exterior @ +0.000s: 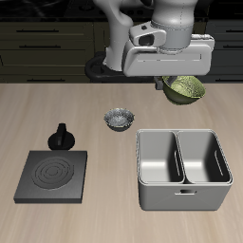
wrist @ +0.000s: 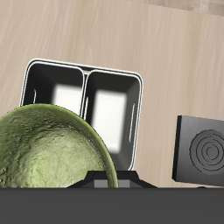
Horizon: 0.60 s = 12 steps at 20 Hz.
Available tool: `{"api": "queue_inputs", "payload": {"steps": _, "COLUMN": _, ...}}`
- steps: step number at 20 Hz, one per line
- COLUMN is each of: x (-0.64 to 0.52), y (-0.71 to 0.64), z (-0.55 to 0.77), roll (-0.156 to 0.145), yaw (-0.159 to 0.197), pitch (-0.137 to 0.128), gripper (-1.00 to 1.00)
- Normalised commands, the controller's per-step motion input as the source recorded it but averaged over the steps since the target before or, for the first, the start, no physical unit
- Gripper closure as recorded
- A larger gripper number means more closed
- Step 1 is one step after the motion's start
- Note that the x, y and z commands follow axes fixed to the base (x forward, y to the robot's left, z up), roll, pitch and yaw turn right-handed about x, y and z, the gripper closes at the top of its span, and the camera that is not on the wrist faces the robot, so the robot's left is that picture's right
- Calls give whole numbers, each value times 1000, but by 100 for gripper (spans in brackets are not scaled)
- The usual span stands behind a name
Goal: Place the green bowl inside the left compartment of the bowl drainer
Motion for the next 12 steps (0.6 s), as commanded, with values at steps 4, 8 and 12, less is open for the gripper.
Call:
{"api": "queue_inputs", "payload": {"steps": 4, "x": 222, "y": 51, "z": -65, "roll": -10, "yaw": 13, "pitch": 15, "gripper": 100}}
{"api": "queue_inputs", "payload": {"steps": 8, "x": 66, "y": 179, "z": -157, "roll": 11, "yaw": 9, "pitch": 38, "gripper": 100}}
{"api": "queue_inputs", "payload": {"steps": 12, "x": -56, "y": 264, "z": -115, "roll": 45, "yaw": 10, "pitch": 21, "gripper": 100}}
